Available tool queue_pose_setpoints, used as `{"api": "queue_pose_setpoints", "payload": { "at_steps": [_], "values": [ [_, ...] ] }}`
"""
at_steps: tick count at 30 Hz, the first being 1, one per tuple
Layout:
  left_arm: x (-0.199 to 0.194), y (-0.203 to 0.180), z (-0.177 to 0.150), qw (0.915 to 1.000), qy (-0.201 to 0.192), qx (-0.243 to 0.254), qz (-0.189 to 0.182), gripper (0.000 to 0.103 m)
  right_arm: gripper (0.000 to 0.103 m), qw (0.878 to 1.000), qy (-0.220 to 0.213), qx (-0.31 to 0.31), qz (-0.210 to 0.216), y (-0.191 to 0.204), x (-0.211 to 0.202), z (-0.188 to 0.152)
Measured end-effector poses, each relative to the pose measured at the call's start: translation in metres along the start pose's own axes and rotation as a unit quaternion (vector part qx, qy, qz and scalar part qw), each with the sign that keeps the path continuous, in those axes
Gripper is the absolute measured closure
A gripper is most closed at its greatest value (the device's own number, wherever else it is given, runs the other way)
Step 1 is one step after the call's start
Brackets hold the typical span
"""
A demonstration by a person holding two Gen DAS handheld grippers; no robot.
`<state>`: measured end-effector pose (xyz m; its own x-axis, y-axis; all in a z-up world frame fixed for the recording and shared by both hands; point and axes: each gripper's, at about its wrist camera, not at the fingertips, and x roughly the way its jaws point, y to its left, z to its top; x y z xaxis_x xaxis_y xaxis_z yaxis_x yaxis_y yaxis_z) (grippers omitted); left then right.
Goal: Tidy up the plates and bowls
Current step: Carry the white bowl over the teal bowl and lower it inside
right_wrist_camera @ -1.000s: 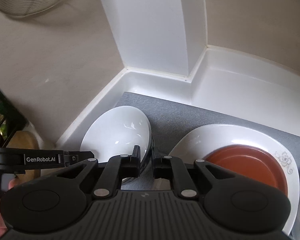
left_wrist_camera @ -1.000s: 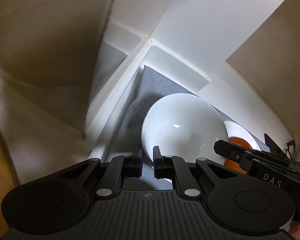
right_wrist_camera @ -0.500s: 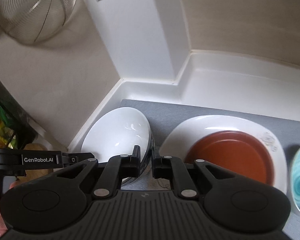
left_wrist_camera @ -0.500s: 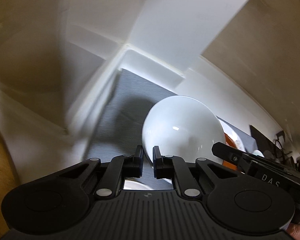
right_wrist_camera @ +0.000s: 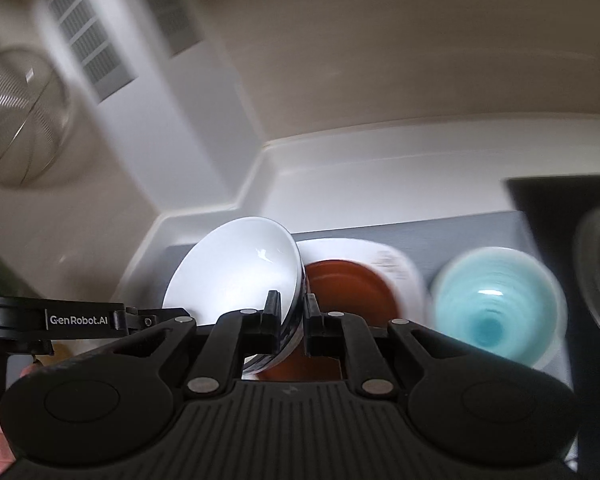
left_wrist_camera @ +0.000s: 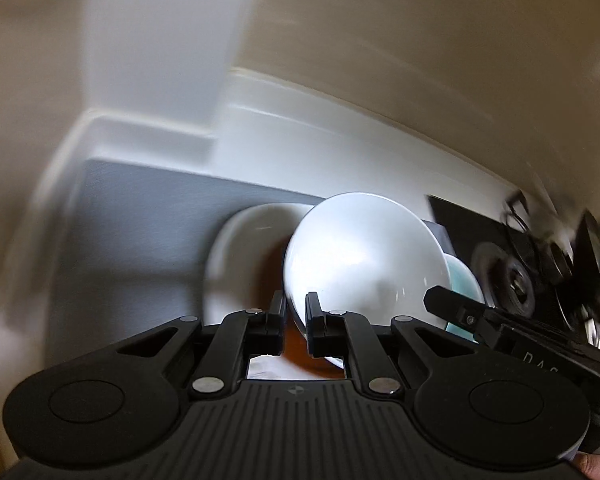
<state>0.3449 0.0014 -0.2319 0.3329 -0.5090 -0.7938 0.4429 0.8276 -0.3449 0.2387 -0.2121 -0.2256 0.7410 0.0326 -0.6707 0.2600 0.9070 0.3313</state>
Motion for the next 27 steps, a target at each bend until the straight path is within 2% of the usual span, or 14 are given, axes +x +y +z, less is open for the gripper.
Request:
{"api": "queue_pose_setpoints", "payload": {
  "at_steps": [7, 13, 16, 21, 27],
  "values": [
    [0.023, -0.067, 0.013, 0.9978, 0.024, 0.053, -0.032, 0.093, 0.092, 0.998, -0.034, 0.039, -0.045, -0.056, -0.038, 0.002],
    [0.039, -0.108, 0.017, 0.9944, 0.042, 0.086, -0.045, 0.093, 0.092, 0.994, -0.056, 0.072, -0.068, -0.096, -0.058, 0.005],
    [0.047, -0.12, 0.014, 0.9932, 0.049, 0.097, -0.043, 0.093, 0.093, 0.993, -0.056, 0.066, -0.081, -0.105, -0.059, 0.005],
    [0.065, -0.134, 0.012, 0.9916, 0.069, 0.104, -0.034, 0.093, 0.094, 0.992, -0.048, 0.019, -0.114, -0.11, -0.05, -0.001],
    [0.083, -0.138, 0.005, 0.9899, 0.09, 0.106, -0.027, 0.093, 0.095, 0.99, -0.041, 0.018, -0.135, -0.119, -0.04, -0.007]
  ]
}}
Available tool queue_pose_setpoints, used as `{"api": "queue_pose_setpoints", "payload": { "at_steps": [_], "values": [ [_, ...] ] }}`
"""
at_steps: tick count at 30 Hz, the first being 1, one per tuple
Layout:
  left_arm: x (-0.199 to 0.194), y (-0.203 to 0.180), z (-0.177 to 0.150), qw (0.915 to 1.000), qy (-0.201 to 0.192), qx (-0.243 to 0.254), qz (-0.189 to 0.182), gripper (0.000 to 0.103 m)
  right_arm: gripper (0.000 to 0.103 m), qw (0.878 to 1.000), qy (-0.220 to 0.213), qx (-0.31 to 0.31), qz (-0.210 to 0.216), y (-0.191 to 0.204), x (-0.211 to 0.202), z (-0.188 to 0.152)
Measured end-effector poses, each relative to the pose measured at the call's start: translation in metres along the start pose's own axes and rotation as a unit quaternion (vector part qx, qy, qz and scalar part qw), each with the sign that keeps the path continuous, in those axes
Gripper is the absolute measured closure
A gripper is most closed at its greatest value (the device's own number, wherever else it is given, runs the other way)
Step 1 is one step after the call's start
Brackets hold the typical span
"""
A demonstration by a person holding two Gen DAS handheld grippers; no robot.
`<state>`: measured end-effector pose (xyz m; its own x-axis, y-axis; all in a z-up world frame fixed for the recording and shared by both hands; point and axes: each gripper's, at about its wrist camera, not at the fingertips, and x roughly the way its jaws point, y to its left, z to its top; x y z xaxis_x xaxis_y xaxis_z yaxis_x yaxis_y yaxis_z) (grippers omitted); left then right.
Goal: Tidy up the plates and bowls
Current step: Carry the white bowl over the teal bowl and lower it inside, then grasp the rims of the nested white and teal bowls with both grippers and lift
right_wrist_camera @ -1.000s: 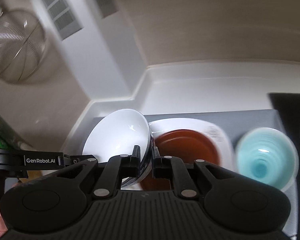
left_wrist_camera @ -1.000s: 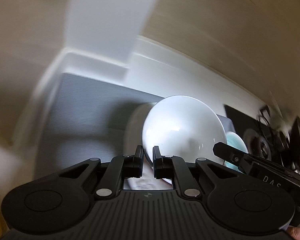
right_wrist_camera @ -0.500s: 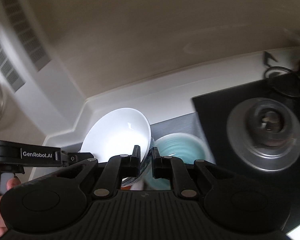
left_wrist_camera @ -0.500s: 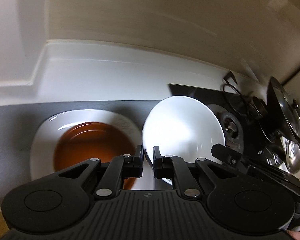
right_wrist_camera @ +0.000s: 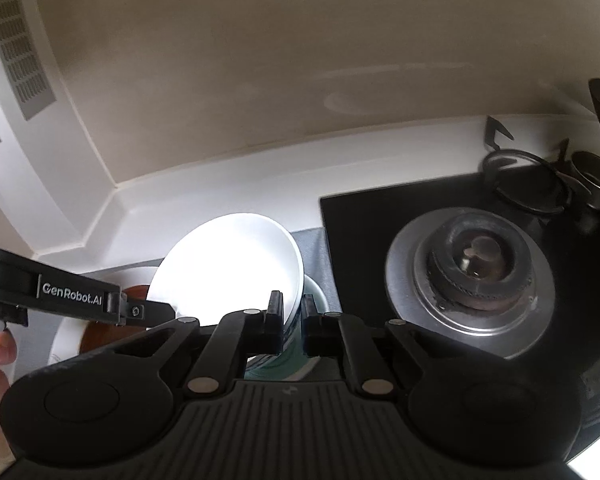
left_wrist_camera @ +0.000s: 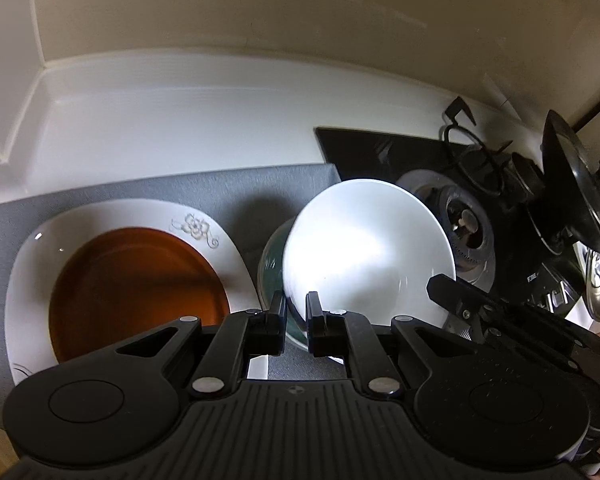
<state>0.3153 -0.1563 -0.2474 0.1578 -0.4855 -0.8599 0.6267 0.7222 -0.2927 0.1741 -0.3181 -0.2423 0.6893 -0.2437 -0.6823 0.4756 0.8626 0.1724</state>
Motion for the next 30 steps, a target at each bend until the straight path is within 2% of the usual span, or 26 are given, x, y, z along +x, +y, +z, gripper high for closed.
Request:
{"api": "queue_pose_setpoints", "payload": {
  "at_steps": [14, 19, 26, 29, 30],
  "values": [
    [0.038, 0.005, 0.006, 0.9993, 0.037, -0.009, 0.008, 0.093, 0.094, 0.999, 0.037, -0.003, -0.008, -0.006, 0.032, -0.012],
    [0.041, 0.005, 0.006, 0.9994, 0.032, 0.0, 0.017, 0.094, 0.092, 0.998, 0.06, 0.008, -0.009, -0.008, 0.045, -0.014],
    [0.04, 0.003, 0.004, 0.9995, 0.027, 0.007, 0.016, 0.094, 0.092, 0.998, 0.067, 0.021, -0.002, -0.012, 0.048, -0.013],
    [0.035, 0.0, 0.003, 0.9995, 0.022, 0.015, 0.015, 0.093, 0.09, 0.997, 0.067, 0.034, -0.005, -0.013, 0.044, -0.015],
    [0.033, -0.002, 0.002, 0.9994, 0.02, 0.022, 0.016, 0.093, 0.085, 0.997, 0.068, 0.037, -0.009, -0.013, 0.042, -0.015]
  ]
}}
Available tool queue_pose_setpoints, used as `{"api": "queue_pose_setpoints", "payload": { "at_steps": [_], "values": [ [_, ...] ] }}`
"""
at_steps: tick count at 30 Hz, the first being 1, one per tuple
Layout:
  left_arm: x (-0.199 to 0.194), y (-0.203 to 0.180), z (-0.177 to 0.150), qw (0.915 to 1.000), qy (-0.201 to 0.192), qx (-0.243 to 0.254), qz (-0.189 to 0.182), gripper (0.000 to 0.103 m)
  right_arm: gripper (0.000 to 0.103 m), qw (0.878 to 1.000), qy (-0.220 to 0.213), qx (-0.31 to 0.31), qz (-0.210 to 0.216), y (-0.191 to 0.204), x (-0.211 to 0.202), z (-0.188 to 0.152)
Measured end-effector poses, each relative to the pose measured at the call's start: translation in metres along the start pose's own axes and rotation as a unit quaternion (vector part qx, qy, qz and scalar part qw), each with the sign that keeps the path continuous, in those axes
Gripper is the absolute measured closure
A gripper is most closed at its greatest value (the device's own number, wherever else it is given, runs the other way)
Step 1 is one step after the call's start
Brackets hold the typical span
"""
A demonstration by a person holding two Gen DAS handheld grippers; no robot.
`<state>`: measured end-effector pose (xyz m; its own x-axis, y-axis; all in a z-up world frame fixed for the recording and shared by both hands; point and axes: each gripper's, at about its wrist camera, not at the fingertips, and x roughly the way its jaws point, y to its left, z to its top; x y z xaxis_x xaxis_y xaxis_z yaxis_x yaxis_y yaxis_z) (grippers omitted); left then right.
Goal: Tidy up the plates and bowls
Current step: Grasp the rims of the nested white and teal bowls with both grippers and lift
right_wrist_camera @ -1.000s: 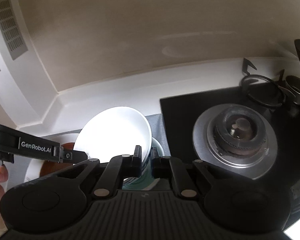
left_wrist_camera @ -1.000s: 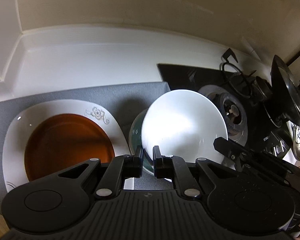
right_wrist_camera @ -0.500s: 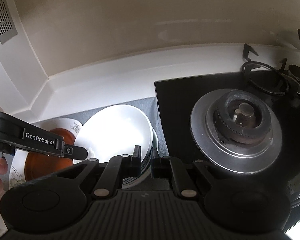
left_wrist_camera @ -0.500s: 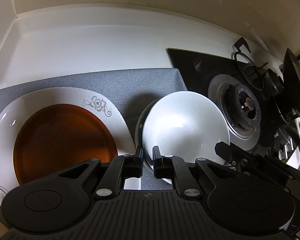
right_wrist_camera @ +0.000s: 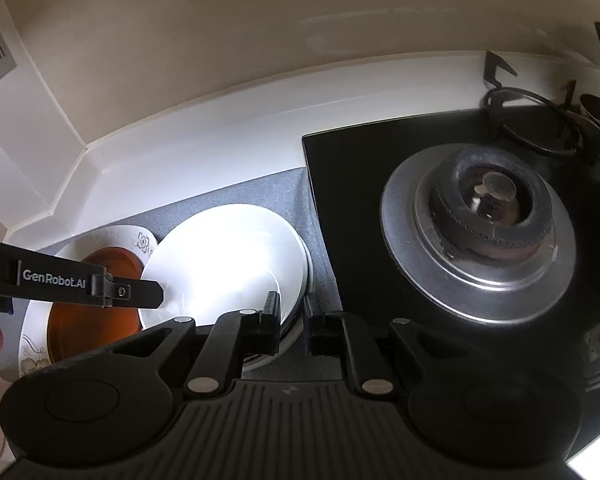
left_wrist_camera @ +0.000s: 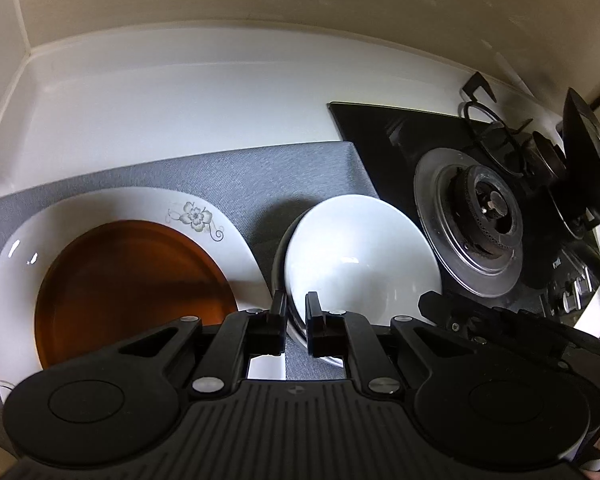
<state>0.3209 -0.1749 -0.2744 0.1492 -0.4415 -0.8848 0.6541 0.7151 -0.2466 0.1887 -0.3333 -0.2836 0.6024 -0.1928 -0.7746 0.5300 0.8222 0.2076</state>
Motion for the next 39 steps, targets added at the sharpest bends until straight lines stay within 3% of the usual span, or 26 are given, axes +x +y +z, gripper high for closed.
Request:
{"api": "queue_pose_setpoints", "payload": {
  "at_steps": [3, 6, 11, 13, 14, 16, 18, 22, 25, 29, 32, 33, 35, 37, 39],
  "values": [
    [0.0, -0.001, -0.001, 0.9999, -0.004, 0.009, 0.007, 0.093, 0.065, 1.0, -0.008, 0.0, -0.003, 0.001, -0.005, -0.001],
    [0.005, 0.002, 0.0, 1.0, 0.0, -0.004, 0.0, 0.093, 0.06, 1.0, -0.003, 0.007, 0.004, -0.001, -0.006, -0.003],
    [0.004, 0.001, 0.0, 1.0, -0.005, 0.003, 0.0, 0.093, 0.038, 0.999, 0.0, 0.031, 0.03, -0.008, -0.006, -0.004],
    [0.003, 0.003, 0.0, 1.0, -0.003, 0.002, -0.007, 0.089, 0.019, 0.998, -0.005, 0.042, 0.042, -0.011, -0.007, -0.007],
    [0.002, 0.005, 0.001, 0.9999, -0.005, -0.003, -0.013, 0.087, 0.017, 0.998, -0.009, 0.043, 0.048, -0.011, -0.009, -0.008],
    [-0.005, 0.009, 0.002, 0.9996, -0.018, -0.01, -0.02, 0.08, 0.017, 0.998, -0.02, 0.039, 0.054, -0.011, -0.012, -0.012],
    [-0.01, 0.011, 0.006, 0.9992, -0.029, -0.009, -0.026, 0.067, 0.017, 0.997, -0.032, 0.05, 0.052, -0.016, -0.016, -0.015],
    [-0.011, 0.009, 0.021, 0.9995, -0.029, 0.001, -0.015, 0.065, 0.016, 0.991, -0.027, 0.082, 0.099, -0.029, -0.014, -0.016],
    [-0.005, 0.0, 0.033, 0.9995, -0.015, 0.022, -0.018, 0.055, 0.013, 0.99, -0.025, 0.083, 0.112, -0.029, -0.012, -0.013],
    [0.01, -0.014, 0.044, 0.9983, -0.005, 0.058, 0.004, 0.056, 0.014, 0.979, -0.015, 0.13, 0.156, -0.04, -0.003, -0.01],
    [0.029, -0.017, 0.053, 0.9971, 0.028, 0.071, -0.006, 0.059, 0.024, 0.973, -0.009, 0.167, 0.16, -0.048, 0.004, -0.011],
    [0.036, -0.018, 0.055, 0.9961, 0.04, 0.078, -0.001, 0.066, 0.026, 0.972, -0.002, 0.172, 0.159, -0.049, 0.007, -0.012],
    [0.051, -0.024, 0.056, 0.9914, 0.05, 0.109, 0.053, 0.074, 0.034, 0.973, 0.014, 0.174, 0.153, -0.05, 0.012, -0.014],
    [0.056, -0.024, 0.052, 0.9902, 0.055, 0.121, 0.043, 0.085, 0.057, 0.975, 0.019, 0.169, 0.141, -0.049, 0.013, -0.016],
    [0.056, -0.024, 0.047, 0.9885, 0.049, 0.135, 0.047, 0.086, 0.069, 0.981, 0.018, 0.146, 0.123, -0.044, 0.013, -0.017]
  ]
}}
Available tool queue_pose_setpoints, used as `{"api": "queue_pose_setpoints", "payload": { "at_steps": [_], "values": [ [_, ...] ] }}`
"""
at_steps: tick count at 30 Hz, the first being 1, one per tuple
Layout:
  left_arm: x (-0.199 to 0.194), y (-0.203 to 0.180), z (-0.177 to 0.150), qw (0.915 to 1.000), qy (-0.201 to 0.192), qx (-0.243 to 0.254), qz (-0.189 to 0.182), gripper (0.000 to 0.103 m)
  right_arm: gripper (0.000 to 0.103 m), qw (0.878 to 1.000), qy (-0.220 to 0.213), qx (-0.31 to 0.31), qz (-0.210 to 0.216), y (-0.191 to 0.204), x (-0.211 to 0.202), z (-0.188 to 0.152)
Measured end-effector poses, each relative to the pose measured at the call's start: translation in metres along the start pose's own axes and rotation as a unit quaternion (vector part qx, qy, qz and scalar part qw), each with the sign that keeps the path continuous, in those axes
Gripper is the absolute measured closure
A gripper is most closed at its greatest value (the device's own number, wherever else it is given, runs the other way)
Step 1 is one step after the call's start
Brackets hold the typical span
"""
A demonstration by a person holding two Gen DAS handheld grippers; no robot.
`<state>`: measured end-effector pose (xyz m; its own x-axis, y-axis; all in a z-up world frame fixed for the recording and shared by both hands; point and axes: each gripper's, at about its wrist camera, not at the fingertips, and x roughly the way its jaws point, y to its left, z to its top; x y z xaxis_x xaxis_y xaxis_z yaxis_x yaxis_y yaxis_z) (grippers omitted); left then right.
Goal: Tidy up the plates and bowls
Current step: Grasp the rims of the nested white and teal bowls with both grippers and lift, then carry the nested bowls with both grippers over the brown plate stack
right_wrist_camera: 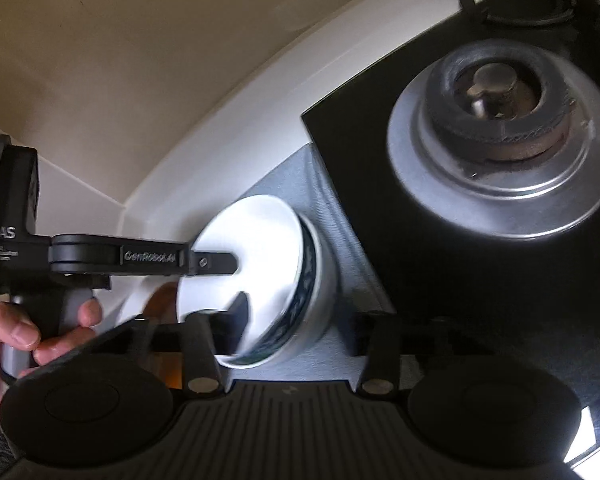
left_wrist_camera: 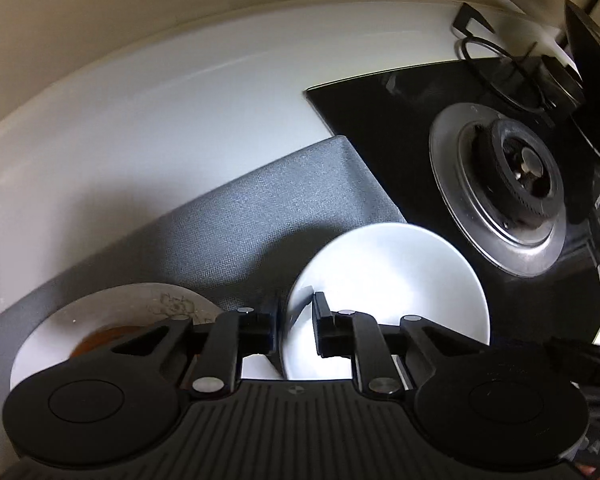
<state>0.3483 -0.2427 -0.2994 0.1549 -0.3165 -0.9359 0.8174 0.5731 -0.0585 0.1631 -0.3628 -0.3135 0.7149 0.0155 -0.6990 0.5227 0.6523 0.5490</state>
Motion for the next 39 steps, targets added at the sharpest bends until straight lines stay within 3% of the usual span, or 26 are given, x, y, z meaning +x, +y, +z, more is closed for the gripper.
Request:
{"api": "queue_pose_setpoints", "payload": {
  "at_steps": [4, 9, 13, 17, 20, 23, 27, 31, 35, 39],
  "values": [
    [0.001, -0.003, -0.004, 0.9997, 0.023, 0.009, -0.002, 0.086, 0.067, 1.0, -0.005, 0.01, -0.004, -0.002, 0.004, 0.0],
    [-0.002, 0.0, -0.018, 0.9976, 0.047, -0.024, -0.045, 0.086, 0.069, 1.0, -0.011, 0.009, -0.028, -0.005, -0.004, 0.004],
    [-0.002, -0.017, -0.029, 0.9985, 0.037, 0.009, -0.039, 0.086, 0.07, 0.999, 0.013, 0.005, -0.033, -0.016, -0.008, 0.005],
    [0.011, -0.022, -0.033, 0.9976, 0.051, -0.011, -0.046, 0.07, 0.069, 0.999, 0.03, 0.012, -0.031, -0.02, 0.003, 0.003],
    [0.008, -0.027, -0.036, 0.9972, 0.062, -0.023, -0.037, 0.073, 0.075, 0.998, 0.016, -0.008, -0.055, -0.013, 0.003, -0.002],
    [0.0, -0.026, -0.043, 0.9951, 0.071, -0.045, -0.053, 0.078, 0.081, 0.998, 0.005, -0.009, -0.063, -0.014, -0.005, -0.005],
    [-0.019, -0.033, -0.052, 0.9953, 0.058, -0.063, -0.044, 0.079, 0.082, 0.999, 0.005, 0.016, -0.051, -0.018, -0.019, -0.008],
    [-0.045, -0.032, -0.062, 0.9943, 0.045, -0.093, -0.026, 0.079, 0.082, 0.998, 0.004, -0.023, -0.052, 0.006, -0.033, -0.011],
    [-0.076, -0.015, -0.076, 0.9903, 0.028, -0.134, -0.02, 0.079, 0.081, 0.999, 0.007, -0.034, -0.018, 0.027, -0.042, -0.007],
    [-0.112, 0.0, -0.099, 0.9876, -0.006, -0.156, 0.013, 0.078, 0.081, 0.998, 0.02, -0.057, 0.01, 0.062, -0.042, -0.01]
  ]
}}
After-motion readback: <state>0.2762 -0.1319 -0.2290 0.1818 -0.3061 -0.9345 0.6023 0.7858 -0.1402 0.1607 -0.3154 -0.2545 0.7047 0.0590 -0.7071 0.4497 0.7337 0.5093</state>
